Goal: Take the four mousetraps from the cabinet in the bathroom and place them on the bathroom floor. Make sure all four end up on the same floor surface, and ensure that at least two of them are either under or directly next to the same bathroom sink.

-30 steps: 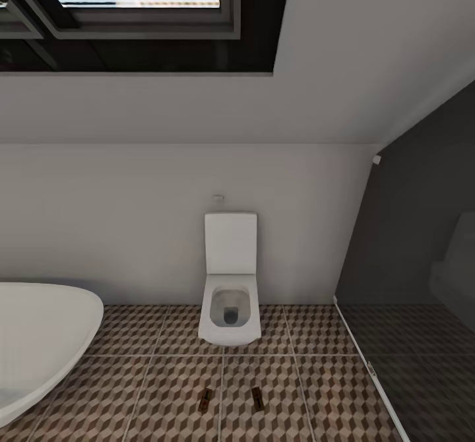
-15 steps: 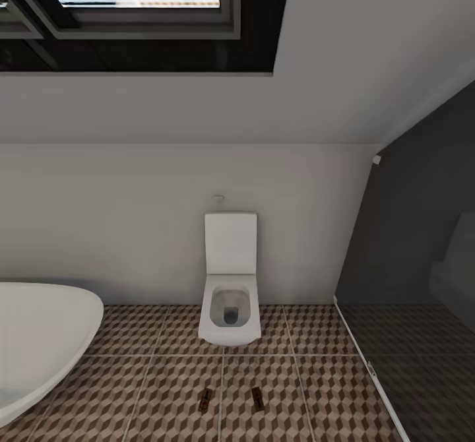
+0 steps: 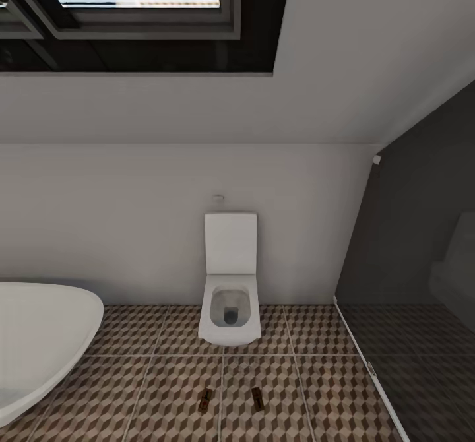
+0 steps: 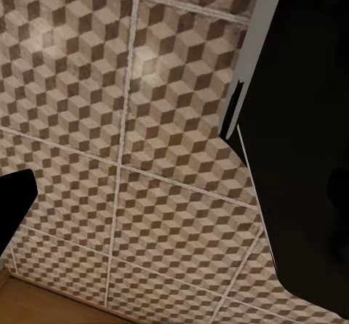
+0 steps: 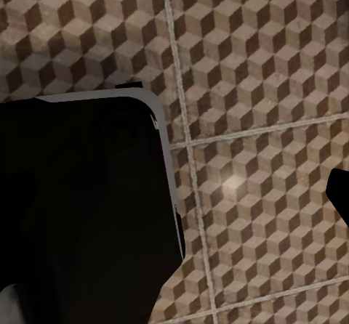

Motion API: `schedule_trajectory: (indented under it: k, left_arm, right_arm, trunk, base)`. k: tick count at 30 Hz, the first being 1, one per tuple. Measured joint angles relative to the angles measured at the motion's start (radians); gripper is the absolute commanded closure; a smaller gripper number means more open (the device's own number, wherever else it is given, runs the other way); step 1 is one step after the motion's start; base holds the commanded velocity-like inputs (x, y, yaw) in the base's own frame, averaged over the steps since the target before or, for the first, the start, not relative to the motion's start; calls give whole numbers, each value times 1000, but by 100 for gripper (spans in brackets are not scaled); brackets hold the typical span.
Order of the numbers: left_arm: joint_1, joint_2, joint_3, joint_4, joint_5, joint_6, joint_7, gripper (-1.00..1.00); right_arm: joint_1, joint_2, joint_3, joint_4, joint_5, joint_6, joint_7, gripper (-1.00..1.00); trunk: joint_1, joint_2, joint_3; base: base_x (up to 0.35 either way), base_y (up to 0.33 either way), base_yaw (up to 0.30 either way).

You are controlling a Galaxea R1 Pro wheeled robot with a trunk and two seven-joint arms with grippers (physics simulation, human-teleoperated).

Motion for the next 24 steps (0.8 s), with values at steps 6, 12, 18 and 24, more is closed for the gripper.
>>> schedule_trajectory:
  k: [6,12,18,24]
  left_arm:
    - [0,0,0,0,0,0,0,-100]
    - [0,0,0,0,0,0,0,-100]
    - [0,0,0,0,0,0,0,-100]
    - [0,0,0,0,0,0,0,-100]
  right_arm:
    - [0,0,0,0,0,0,-1,-100]
    - [0,0,0,0,0,0,0,-100]
    - [0,0,0,0,0,0,-1,-100]
    - [0,0,0,0,0,0,-1,-100]
  trunk:
    - [0,0,0]
    - [0,0,0]
    - [0,0,0]
    - [0,0,0]
  base:
    - [0,0,0]
    - [0,0,0]
    - [0,0,0]
    - [0,0,0]
